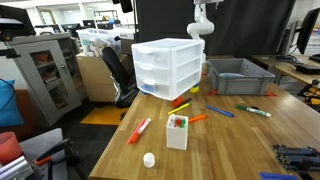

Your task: Open the top drawer of the cabinet

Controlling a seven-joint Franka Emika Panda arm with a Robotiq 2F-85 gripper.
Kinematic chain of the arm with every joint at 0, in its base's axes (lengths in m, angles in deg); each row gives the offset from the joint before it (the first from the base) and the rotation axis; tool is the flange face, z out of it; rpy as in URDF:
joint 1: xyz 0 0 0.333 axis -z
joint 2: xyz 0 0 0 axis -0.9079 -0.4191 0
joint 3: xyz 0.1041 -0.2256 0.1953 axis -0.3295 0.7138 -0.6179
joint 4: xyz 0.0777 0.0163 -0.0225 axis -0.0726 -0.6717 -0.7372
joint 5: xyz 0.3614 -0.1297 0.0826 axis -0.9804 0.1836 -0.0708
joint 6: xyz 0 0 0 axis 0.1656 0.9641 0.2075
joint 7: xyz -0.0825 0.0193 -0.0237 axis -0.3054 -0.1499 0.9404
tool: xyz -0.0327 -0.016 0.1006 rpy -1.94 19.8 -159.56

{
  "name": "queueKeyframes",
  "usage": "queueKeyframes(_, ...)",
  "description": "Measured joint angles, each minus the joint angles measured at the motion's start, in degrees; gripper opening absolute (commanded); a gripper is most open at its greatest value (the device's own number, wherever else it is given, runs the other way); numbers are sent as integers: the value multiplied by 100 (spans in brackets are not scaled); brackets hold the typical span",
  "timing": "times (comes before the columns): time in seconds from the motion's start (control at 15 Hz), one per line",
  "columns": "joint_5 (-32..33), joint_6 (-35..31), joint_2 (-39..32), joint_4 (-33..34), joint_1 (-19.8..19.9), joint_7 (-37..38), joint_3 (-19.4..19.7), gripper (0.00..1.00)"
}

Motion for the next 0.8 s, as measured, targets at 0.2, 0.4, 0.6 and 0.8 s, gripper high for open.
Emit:
queueKeyframes(0.2, 0, 0, 0, 0, 0, 0, 0, 100)
queueKeyframes(0.4, -333, -13, -19, -55, -3, 61, 5, 100)
queueKeyframes(0.6, -1216, -300, -39, -532, -95, 211, -13, 100)
queueKeyframes(0.8, -2129, -1060, -44, -1296, -331, 348, -147, 100)
